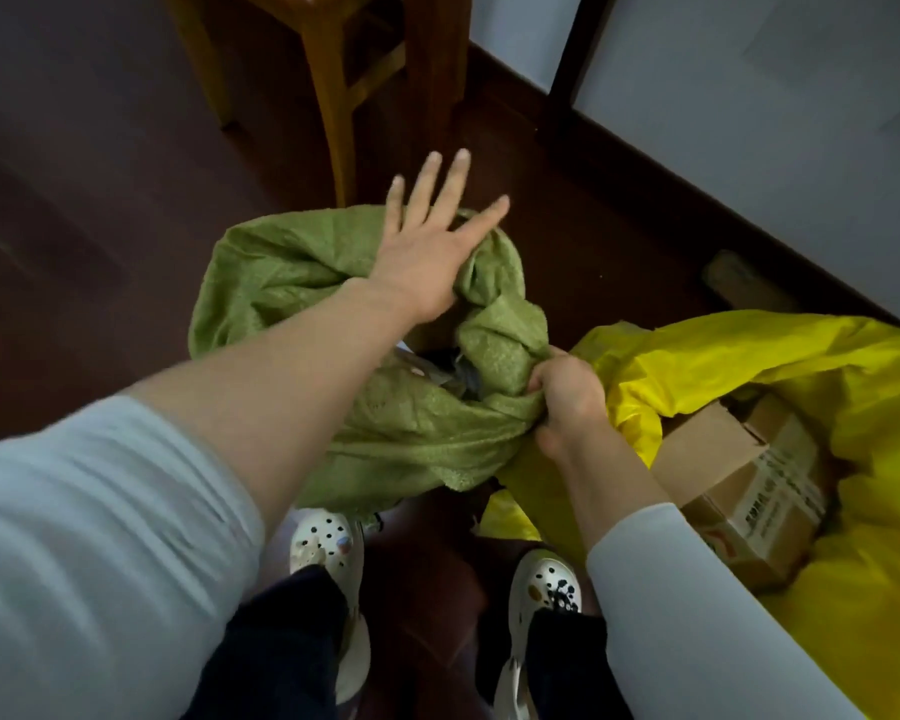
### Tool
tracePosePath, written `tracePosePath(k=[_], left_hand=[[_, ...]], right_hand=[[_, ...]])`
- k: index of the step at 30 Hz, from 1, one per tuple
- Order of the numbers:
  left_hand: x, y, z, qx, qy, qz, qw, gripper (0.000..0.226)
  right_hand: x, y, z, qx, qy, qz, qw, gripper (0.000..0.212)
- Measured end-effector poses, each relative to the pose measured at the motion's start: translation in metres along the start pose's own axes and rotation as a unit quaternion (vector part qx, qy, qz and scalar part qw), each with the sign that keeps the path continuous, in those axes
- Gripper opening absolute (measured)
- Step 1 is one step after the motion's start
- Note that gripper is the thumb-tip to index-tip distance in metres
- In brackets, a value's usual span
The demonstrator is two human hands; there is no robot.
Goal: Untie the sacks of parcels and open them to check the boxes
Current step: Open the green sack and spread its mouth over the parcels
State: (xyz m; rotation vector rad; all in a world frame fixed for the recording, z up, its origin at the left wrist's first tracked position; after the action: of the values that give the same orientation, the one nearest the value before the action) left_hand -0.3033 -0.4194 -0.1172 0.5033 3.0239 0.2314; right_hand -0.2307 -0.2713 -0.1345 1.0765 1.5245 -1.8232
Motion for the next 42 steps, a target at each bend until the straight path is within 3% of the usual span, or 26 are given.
tracePosePath(k=[2, 3, 5, 7, 9, 10, 11, 12, 14, 15, 16, 19, 22, 25, 26, 28, 29, 30, 32, 33, 36, 39, 42], left_hand=[[0.015, -0.003, -0.002, 0.030, -0.033, 0.067, 0.997, 0.053], [0.021, -0.005, -0.003, 0.001, -0.059, 0.064, 0.996, 0.041], [0.027, -0.016, -0.005, -0.142, -0.111, -0.047, 0.983, 0.027], [0.029, -0.032, -0.004, -0.278, -0.148, -0.181, 0.932, 0.013], [0.029, -0.048, -0.004, -0.333, -0.173, -0.225, 0.899, 0.009], [0.030, -0.053, -0.006, -0.352, -0.184, -0.235, 0.887, 0.015], [0.030, -0.056, -0.009, -0.373, -0.195, -0.243, 0.874, 0.023], [0.031, -0.057, -0.012, -0.384, -0.207, -0.250, 0.865, 0.035], [0.035, -0.056, -0.017, -0.366, -0.226, -0.255, 0.866, 0.065], [0.037, -0.053, -0.019, -0.354, -0.228, -0.254, 0.871, 0.077], [0.039, -0.050, -0.019, -0.348, -0.230, -0.249, 0.874, 0.082], [0.043, -0.032, -0.018, -0.353, -0.278, -0.220, 0.866, 0.055], [0.042, -0.020, -0.020, -0.338, -0.252, -0.215, 0.881, 0.038], [0.037, -0.025, -0.021, -0.408, -0.062, -0.204, 0.888, 0.029], [0.030, -0.028, -0.023, -0.392, 0.029, -0.159, 0.905, 0.027], [0.010, -0.033, -0.028, -0.243, 0.161, -0.015, 0.956, 0.039], [-0.003, -0.034, -0.026, -0.164, 0.167, 0.041, 0.971, 0.054], [-0.016, -0.034, -0.019, -0.101, 0.125, 0.065, 0.985, 0.075], [-0.036, -0.037, 0.003, -0.030, -0.003, 0.034, 0.999, 0.106], [-0.042, -0.039, 0.016, -0.016, -0.052, -0.001, 0.998, 0.105], [-0.038, -0.044, 0.027, -0.067, -0.104, -0.072, 0.990, 0.053], [-0.024, -0.049, 0.015, -0.283, -0.089, -0.181, 0.938, 0.053], [-0.013, -0.050, -0.004, -0.405, -0.090, -0.240, 0.878, 0.048]], right_hand=[[0.004, -0.006, -0.007, 0.005, -0.002, 0.012, 1.000, 0.043], [0.004, -0.009, -0.011, 0.031, -0.008, 0.031, 0.999, 0.036], [0.007, -0.016, -0.018, 0.116, 0.005, 0.074, 0.990, 0.029], [0.019, -0.022, -0.027, 0.181, 0.040, 0.080, 0.979, 0.039], [0.029, -0.025, -0.033, 0.119, 0.095, 0.048, 0.987, 0.031], [0.034, -0.026, -0.034, 0.061, 0.135, 0.003, 0.989, 0.021], [0.039, -0.024, -0.034, -0.039, 0.176, -0.068, 0.981, 0.029], [0.040, -0.023, -0.033, -0.185, 0.208, -0.150, 0.949, 0.041], [0.033, -0.024, -0.024, -0.410, 0.249, -0.339, 0.809, 0.057], [0.027, -0.026, -0.015, -0.446, 0.222, -0.410, 0.764, 0.062], [0.022, -0.026, -0.004, -0.461, 0.163, -0.442, 0.752, 0.070], [0.016, -0.015, 0.024, -0.503, -0.008, -0.366, 0.783, 0.098], [0.021, -0.012, 0.024, -0.387, -0.003, -0.341, 0.856, 0.065], [0.033, -0.025, 0.009, -0.297, 0.088, -0.245, 0.919, 0.036], [0.038, -0.027, 0.004, -0.279, 0.108, -0.210, 0.931, 0.029], [0.041, -0.031, -0.002, -0.252, 0.129, -0.179, 0.942, 0.017], [0.042, -0.032, -0.004, -0.261, 0.136, -0.178, 0.939, 0.015], [0.040, -0.034, -0.006, -0.286, 0.141, -0.182, 0.930, 0.019], [0.037, -0.036, -0.007, -0.326, 0.143, -0.195, 0.914, 0.030], [0.035, -0.037, -0.008, -0.334, 0.144, -0.197, 0.910, 0.034], [0.030, -0.039, -0.011, -0.354, 0.160, -0.199, 0.900, 0.035], [0.028, -0.044, -0.019, -0.412, 0.212, -0.214, 0.860, 0.031], [0.023, -0.045, -0.021, -0.512, 0.267, -0.209, 0.789, 0.054]])
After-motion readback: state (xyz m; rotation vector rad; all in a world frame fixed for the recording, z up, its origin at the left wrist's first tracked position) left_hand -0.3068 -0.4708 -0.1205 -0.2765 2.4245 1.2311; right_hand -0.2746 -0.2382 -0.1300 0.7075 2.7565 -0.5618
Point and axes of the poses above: each hand's wrist, its own x-axis towards the middle knuckle, its own z-axis out of the palm, y = z × x, the point moved 1 cm from there along x, towards the middle knuckle, and after that the axes turned 9 degrees about z, right-handed, at the moved point
